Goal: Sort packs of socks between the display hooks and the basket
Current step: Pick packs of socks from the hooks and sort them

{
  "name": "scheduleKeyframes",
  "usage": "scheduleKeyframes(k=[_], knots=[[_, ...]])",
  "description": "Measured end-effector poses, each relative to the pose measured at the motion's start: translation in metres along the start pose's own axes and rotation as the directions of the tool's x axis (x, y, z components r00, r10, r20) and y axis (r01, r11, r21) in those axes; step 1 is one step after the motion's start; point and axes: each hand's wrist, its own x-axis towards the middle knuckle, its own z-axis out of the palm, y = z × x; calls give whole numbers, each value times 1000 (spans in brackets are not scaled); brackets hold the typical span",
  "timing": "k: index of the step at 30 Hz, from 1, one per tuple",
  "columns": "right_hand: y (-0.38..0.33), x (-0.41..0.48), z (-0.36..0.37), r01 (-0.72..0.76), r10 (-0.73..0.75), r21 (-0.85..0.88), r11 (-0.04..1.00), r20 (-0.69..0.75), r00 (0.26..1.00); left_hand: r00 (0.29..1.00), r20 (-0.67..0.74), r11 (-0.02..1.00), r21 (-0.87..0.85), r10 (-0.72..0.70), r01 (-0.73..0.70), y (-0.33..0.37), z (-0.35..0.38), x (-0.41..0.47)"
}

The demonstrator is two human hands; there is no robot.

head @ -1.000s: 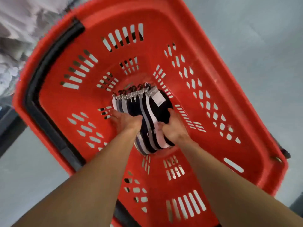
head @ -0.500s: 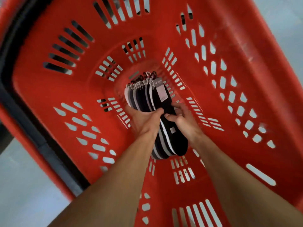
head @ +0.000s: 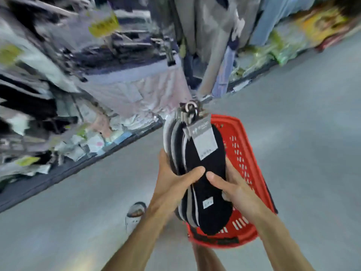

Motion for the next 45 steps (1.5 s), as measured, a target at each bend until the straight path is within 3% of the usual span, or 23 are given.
scheduleKeyframes(k=[3,7,12,16,18,26,34,38,43,45], knots=[[-80,-39,84,124,-120,-83,989,48,992,995,-10,993,-57,101,-101,86,-54,-61],[-163,-91,211,327,-311,-169,930,114,944,949,-164,944,-149,269,-293,188,-144,-148],[-234,-159,392,592,-596,-317,741,96,797,812,-337,826,-145,477,-545,270,-280,-277],[-250,-211,540,725,-723,-319,610,148,674,755,-396,720,-269,523,-639,284,-412,-381],[-251,-233,610,758,-728,-253,601,218,650,727,-443,676,-302,525,-672,285,-474,-430],[-258,-290,812,810,-701,-85,580,455,550,499,-615,558,-113,611,-822,313,-635,-557],[-283,-263,933,830,-719,29,557,518,464,371,-687,497,-16,625,-867,351,-753,-554],[-310,-234,996,848,-616,-15,530,680,397,329,-729,482,1,600,-876,382,-813,-541],[-348,-203,1077,879,-561,2,477,770,302,239,-740,421,65,629,-905,427,-884,-534],[-362,-191,1106,859,-538,42,510,795,280,198,-759,403,92,620,-910,438,-913,-534]])
